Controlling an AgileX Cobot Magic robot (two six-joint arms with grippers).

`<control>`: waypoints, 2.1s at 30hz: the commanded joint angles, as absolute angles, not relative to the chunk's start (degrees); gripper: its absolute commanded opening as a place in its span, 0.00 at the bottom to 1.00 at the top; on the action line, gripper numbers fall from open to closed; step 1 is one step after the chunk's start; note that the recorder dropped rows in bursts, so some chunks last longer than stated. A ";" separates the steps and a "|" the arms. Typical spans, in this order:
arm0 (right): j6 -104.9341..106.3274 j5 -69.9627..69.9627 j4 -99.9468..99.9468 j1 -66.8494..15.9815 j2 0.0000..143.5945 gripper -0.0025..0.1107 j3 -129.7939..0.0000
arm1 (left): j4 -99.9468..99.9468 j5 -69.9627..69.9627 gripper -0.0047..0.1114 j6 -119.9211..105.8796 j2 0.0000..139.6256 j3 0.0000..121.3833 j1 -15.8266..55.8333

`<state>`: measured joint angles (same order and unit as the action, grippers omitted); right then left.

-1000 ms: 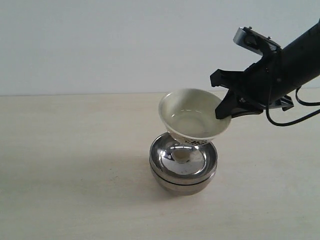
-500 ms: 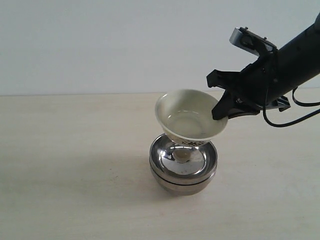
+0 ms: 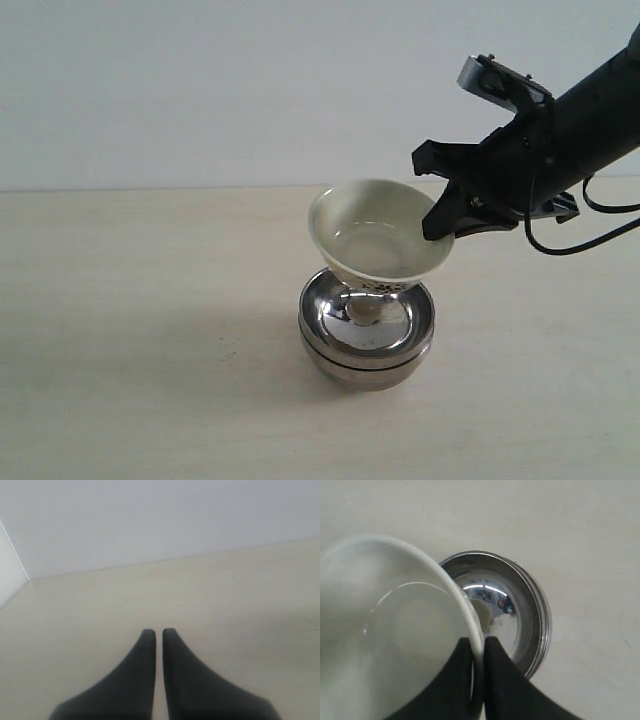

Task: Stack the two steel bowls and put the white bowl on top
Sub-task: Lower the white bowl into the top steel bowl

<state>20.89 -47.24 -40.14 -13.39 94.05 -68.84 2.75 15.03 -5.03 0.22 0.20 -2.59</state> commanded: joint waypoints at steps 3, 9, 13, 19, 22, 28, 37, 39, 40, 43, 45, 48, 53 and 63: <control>21.12 -45.34 -40.76 -16.46 95.24 0.02 -68.63 | 2.36 14.62 0.07 -4.47 0.00 0.00 -2.73; 21.13 -43.95 -38.22 -17.12 99.42 0.02 -68.63 | 2.36 14.62 0.07 -4.47 0.00 0.00 -2.73; 20.54 -42.59 -37.56 -17.12 100.15 0.02 -68.63 | 2.36 14.62 0.07 -4.47 0.00 0.00 -2.73; 20.25 -42.38 -35.48 -16.33 100.09 0.02 -68.63 | 2.36 14.62 0.07 -4.47 0.00 0.00 -2.73; 19.96 -43.55 -34.96 -15.02 100.09 0.02 -68.63 | 2.36 14.62 0.07 -4.47 0.00 0.00 -2.73; 20.44 -44.75 -34.56 -14.44 101.65 0.02 -68.63 | 2.36 14.62 0.07 -4.47 0.00 0.00 -2.73; 21.13 -43.84 -35.99 -14.44 102.45 0.02 -68.63 | 2.36 14.62 0.07 -4.47 0.00 0.00 -2.73; 21.13 -43.71 -36.44 -14.44 102.45 0.02 -68.63 | 2.36 14.62 0.07 -4.47 0.00 0.00 -2.73; 21.13 -43.71 -36.49 -14.55 102.45 0.02 -68.63 | 2.36 14.62 0.07 -4.47 0.00 0.00 -2.73; 21.13 -43.31 -37.13 -14.82 102.45 0.02 -68.63 | 2.36 14.62 0.07 -4.47 0.00 0.00 -2.73; 20.89 -42.56 -37.13 -15.38 102.45 0.02 -68.63 | 2.36 14.62 0.07 -4.47 0.00 0.00 -2.73; 20.22 -41.53 -37.13 -16.16 102.45 0.02 -68.63 | 2.36 14.62 0.07 -4.47 0.00 0.00 -2.73; 19.84 -40.22 -36.66 -16.54 102.45 0.02 -68.63 | 2.36 14.62 0.07 -4.47 0.00 0.00 -2.73; 19.31 -41.76 -36.53 -16.54 102.45 0.38 -68.63 | 2.36 14.62 0.07 -4.47 0.00 0.00 -2.73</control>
